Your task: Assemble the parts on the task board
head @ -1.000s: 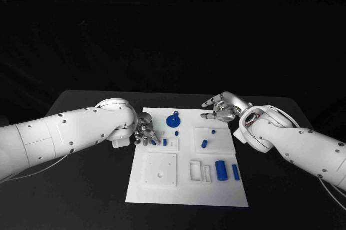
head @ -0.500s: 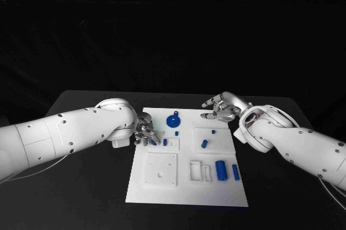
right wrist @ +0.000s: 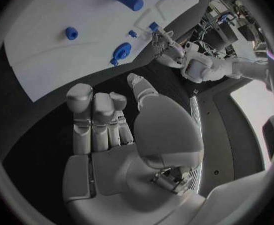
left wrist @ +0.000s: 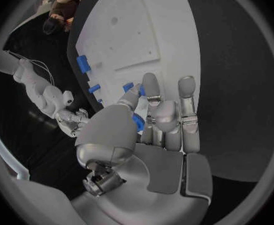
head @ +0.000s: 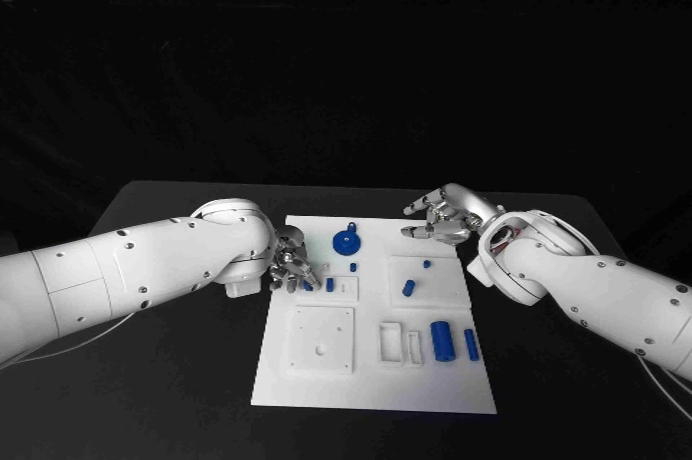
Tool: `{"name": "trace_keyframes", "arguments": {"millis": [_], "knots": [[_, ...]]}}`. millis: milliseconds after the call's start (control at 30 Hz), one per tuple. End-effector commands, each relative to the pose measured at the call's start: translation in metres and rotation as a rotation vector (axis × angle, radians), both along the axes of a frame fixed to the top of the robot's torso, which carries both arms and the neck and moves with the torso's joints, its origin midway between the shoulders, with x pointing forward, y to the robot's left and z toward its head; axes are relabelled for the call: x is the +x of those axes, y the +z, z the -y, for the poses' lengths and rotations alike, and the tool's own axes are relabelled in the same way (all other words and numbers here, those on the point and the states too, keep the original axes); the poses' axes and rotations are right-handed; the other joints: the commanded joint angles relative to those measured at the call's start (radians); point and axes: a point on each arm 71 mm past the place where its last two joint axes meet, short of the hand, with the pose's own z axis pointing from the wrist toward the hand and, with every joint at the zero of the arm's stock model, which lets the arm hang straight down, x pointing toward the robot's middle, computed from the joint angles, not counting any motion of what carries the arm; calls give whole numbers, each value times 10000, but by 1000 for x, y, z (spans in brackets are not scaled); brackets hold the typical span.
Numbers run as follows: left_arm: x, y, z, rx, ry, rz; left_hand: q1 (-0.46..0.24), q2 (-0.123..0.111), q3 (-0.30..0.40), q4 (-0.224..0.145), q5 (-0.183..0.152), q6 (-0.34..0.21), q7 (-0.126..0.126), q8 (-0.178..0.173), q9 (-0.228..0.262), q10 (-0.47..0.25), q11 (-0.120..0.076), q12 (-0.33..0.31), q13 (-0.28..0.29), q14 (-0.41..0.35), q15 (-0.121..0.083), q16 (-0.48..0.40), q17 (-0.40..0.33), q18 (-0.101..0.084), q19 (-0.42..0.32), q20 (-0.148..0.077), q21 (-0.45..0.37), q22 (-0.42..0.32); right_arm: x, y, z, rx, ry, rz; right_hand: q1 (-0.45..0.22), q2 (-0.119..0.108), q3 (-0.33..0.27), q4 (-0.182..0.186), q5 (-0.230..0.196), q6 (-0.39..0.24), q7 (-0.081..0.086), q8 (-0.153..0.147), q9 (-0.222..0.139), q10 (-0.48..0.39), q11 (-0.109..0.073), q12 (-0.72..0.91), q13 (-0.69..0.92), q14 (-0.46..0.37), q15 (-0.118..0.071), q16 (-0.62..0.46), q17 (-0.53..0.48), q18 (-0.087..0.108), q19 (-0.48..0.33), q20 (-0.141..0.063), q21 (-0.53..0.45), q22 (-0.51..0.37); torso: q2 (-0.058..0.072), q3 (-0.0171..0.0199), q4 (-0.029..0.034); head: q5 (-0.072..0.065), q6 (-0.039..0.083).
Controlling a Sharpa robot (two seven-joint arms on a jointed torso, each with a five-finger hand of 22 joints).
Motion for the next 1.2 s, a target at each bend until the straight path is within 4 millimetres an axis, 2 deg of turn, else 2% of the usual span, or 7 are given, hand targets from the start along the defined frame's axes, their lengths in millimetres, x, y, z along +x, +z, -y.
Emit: {"name": "trace_keyframes", "arguments": {"millis": [33, 433, 567, 833, 1200], "knots": [[-9, -24, -5, 802, 92, -640, 89, 67, 143, -82, 41, 265, -267, -35, -11, 478, -68, 72, -2, 96, -15, -29, 38, 51, 98, 2, 60, 182, -1, 0, -1, -41, 133, -18, -108, 22, -7, 7, 56, 23, 17, -32, -5, -65, -9, -28, 8, -15, 3, -42, -11, 35, 44, 0, -37, 984, 4, -3, 6, -4, 2], [-9, -27, -5, 821, 152, -595, 43, -29, 61, 66, 39, 326, -294, -34, 25, 479, -73, 126, -23, 120, -26, -55, 65, 48, 117, -5, 63, 181, -1, 0, -2, -36, 149, -17, -108, 22, -7, 7, 56, 23, 17, -32, -5, -65, -9, -28, 8, -15, 3, -42, -11, 35, 44, 0, -37, 984, 9, -8, 2, -3, -1], [-9, -28, -6, 818, 171, -590, 31, -63, -12, 165, -150, 346, -310, -28, 52, 479, -77, 142, -32, 123, -29, -64, 75, 45, 121, -6, 59, 180, -1, 0, -2, -34, 151, -18, -108, 22, -7, 7, 56, 23, 17, -32, -5, -65, -9, -28, 8, -15, 3, -42, -11, 35, 44, 0, -37, 984, 5, -5, 5, -9, -7], [-9, -28, -6, 821, 176, -595, -191, -366, -501, 662, -380, 429, -365, -84, 42, 479, -100, 156, -48, 145, -49, -87, 85, 18, 147, -28, 43, 178, -1, -1, -2, -34, 148, -21, -108, 22, -7, 7, 56, 23, 17, -32, -5, -65, -9, -28, 8, -15, 3, -42, -11, 35, 44, 0, -37, 984, 2, -6, 1, -12, -9], [-9, -28, -7, 823, 211, -583, -320, -504, -697, 864, -432, 470, -374, -109, 30, 479, -102, 158, -54, 143, -58, -108, 64, 9, 157, -37, 34, 179, -1, -1, -1, -35, 144, -26, -126, 15, -11, 17, 70, 0, 17, -32, -5, -72, -9, -42, -4, -15, 4, -53, -20, 36, 45, 1, -55, 981, 4, -4, 3, -17, -9]]}}
